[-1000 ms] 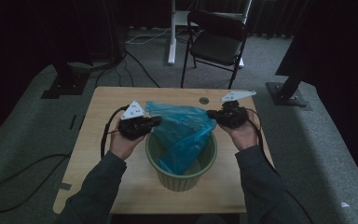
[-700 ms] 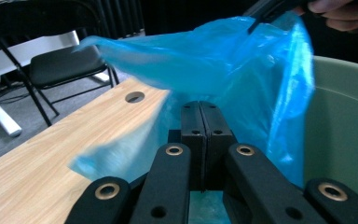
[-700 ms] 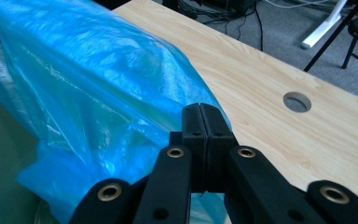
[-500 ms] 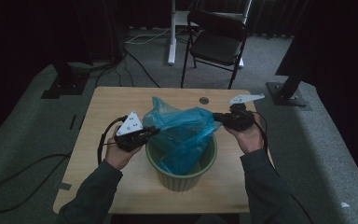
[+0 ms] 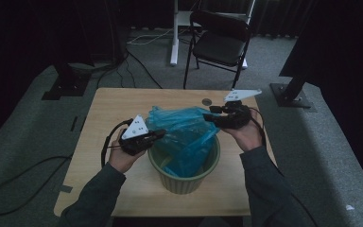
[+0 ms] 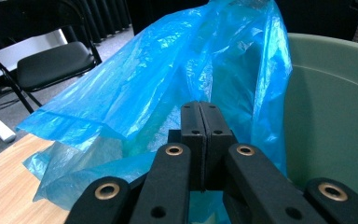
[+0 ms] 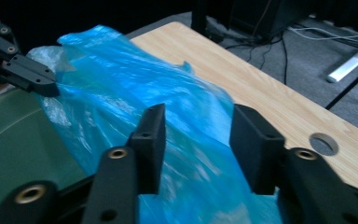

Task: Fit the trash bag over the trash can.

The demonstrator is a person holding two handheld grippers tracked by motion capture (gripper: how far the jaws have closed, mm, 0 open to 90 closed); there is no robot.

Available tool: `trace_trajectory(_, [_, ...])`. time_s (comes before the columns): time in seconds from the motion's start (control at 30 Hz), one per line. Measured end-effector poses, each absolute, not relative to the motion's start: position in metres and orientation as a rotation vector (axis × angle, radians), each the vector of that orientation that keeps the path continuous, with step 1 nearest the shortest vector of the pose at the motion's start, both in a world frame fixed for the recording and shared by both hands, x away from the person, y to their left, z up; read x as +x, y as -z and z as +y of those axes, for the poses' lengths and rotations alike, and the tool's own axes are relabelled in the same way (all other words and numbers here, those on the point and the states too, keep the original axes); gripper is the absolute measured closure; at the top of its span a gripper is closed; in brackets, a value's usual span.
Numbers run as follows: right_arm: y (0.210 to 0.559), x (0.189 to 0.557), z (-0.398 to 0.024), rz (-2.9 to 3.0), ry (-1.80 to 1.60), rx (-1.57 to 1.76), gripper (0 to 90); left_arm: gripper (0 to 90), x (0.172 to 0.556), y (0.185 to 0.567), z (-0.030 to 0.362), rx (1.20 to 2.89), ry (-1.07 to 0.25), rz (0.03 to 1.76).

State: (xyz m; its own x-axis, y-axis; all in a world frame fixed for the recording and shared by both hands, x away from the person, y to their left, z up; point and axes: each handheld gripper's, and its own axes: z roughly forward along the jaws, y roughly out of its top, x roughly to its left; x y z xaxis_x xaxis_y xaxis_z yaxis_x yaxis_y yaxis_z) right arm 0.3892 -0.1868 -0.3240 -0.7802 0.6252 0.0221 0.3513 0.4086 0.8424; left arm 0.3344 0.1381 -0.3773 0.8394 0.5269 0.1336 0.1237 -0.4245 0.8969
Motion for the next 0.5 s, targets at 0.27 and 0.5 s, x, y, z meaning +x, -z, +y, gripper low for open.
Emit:
trace_trajectory(0.27, [0.332, 0.401, -0.153, 2.472, -1.147, 0.768, 56.8, 89.1, 0.335, 0.38, 0.138, 1.996, -0.478, 0.483])
trace_trajectory(0.5, [0.335, 0.395, -0.158, 2.482, -1.172, 0.793, 88.7, 88.6, 0.335, 0.382, 0.139, 1.997, -0.473, 0.494])
